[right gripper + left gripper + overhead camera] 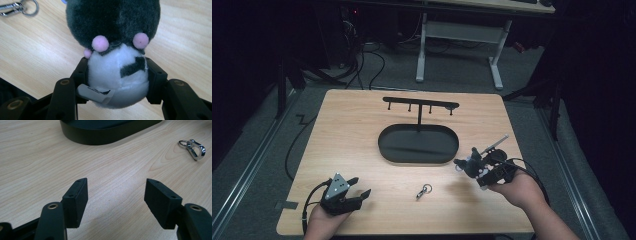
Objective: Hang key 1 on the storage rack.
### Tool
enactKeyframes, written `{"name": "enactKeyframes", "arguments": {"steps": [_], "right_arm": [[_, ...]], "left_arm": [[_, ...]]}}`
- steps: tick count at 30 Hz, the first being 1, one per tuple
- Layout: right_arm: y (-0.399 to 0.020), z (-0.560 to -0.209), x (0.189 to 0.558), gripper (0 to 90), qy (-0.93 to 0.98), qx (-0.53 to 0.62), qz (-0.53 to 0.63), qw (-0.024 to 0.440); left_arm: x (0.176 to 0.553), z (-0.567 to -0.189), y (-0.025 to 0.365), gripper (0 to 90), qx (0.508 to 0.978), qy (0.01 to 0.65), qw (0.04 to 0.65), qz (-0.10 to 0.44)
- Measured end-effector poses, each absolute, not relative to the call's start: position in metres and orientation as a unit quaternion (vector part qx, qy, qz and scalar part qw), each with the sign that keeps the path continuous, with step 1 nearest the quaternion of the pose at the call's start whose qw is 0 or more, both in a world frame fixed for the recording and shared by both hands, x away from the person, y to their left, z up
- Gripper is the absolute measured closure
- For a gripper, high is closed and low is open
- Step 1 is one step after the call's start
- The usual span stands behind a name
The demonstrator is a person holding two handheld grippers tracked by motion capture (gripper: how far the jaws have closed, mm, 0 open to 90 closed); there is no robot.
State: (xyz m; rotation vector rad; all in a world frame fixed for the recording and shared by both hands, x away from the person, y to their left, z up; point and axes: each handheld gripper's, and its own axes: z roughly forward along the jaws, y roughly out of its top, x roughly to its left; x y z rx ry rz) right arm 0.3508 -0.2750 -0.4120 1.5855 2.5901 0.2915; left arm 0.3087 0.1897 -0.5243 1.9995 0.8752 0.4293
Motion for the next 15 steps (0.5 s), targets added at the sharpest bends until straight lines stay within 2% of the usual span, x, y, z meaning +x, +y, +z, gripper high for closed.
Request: {"name": "enactKeyframes", "arguments": {"steps": [15], "right_arm": [[-0.255,-0.392,0.377,49.3,0.854,0.509,0.098,0.054]], "left_arm": [[0.309,-0.525,0.189,36.2,0.808,0.350,0.442,0.171]]}}
